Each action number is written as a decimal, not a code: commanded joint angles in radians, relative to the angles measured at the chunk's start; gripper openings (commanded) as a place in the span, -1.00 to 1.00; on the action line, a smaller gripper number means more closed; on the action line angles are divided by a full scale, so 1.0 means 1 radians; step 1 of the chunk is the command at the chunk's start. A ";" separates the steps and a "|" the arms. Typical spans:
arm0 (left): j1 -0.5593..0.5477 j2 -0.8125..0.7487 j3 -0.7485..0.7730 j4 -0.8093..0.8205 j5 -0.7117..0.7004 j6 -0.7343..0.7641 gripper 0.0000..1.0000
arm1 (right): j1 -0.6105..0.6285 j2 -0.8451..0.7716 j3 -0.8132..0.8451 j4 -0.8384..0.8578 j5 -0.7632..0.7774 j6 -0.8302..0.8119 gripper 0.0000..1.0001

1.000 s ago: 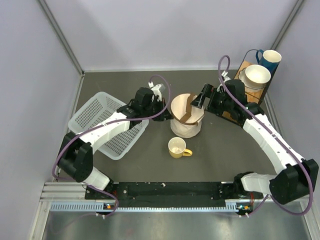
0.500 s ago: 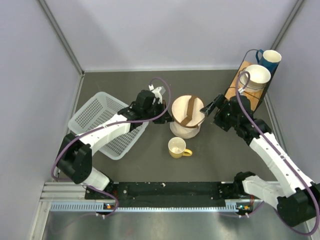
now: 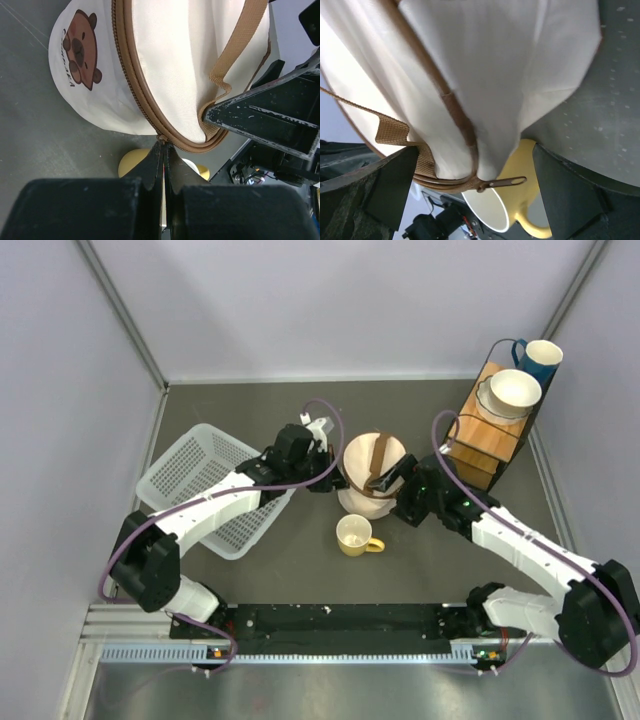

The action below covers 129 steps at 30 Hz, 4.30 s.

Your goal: Unzip the laundry bag and remove the bra

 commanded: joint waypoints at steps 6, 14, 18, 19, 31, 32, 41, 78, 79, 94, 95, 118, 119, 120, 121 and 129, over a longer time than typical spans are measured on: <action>-0.045 -0.057 -0.017 0.006 -0.003 -0.009 -1.00 | 0.039 0.054 0.026 0.267 0.075 0.063 0.47; -0.036 -0.058 0.092 -0.164 -0.066 0.152 -1.00 | -0.002 0.087 0.153 0.143 0.106 -0.133 -1.00; 0.038 -0.078 0.087 -0.207 -0.069 0.209 -1.00 | -0.080 0.128 0.225 0.073 -0.128 -0.368 -1.00; 0.056 -0.083 0.084 -0.205 -0.058 0.215 -1.00 | -0.094 0.158 0.267 0.056 -0.180 -0.426 -1.00; 0.159 -0.038 0.132 -0.164 -0.002 0.254 -1.00 | -0.148 0.370 0.526 -0.294 -0.509 -0.995 -1.00; 0.168 -0.043 0.130 -0.158 0.003 0.252 -1.00 | -0.149 0.375 0.531 -0.303 -0.512 -1.029 -1.00; 0.153 -0.040 0.069 -0.077 0.133 0.163 -1.00 | -0.156 0.338 0.601 -0.320 -0.259 -0.833 0.98; -0.039 -0.112 0.044 -0.167 -0.003 0.121 -1.00 | -0.105 0.145 0.191 0.146 -0.196 -0.259 -1.00; -0.030 -0.118 0.046 -0.187 -0.012 0.150 -1.00 | -0.129 0.152 0.210 0.126 -0.232 -0.353 -1.00; 0.142 -0.104 0.023 -0.101 0.072 0.211 -1.00 | -0.246 0.387 0.483 -0.216 -0.642 -0.940 -1.00; 0.141 -0.089 0.023 -0.095 0.096 0.197 -1.00 | -0.249 0.396 0.494 -0.222 -0.597 -0.934 -1.00; -0.031 -0.069 -0.010 -0.043 0.075 0.050 -1.00 | -0.131 -0.025 0.043 0.075 -0.185 -0.199 0.98; -0.039 -0.063 -0.006 -0.043 0.072 0.046 -1.00 | -0.113 -0.004 0.042 0.095 -0.184 -0.192 0.98; -0.048 -0.057 0.000 -0.043 0.071 0.042 -1.00 | -0.108 0.010 0.045 0.112 -0.184 -0.178 0.95; -0.063 -0.046 0.003 -0.038 0.072 0.039 -1.00 | -0.101 0.022 0.048 0.146 -0.182 -0.173 0.78; -0.074 -0.055 0.033 -0.075 0.031 0.083 -1.00 | -0.082 0.111 0.124 0.143 -0.098 -0.228 -1.00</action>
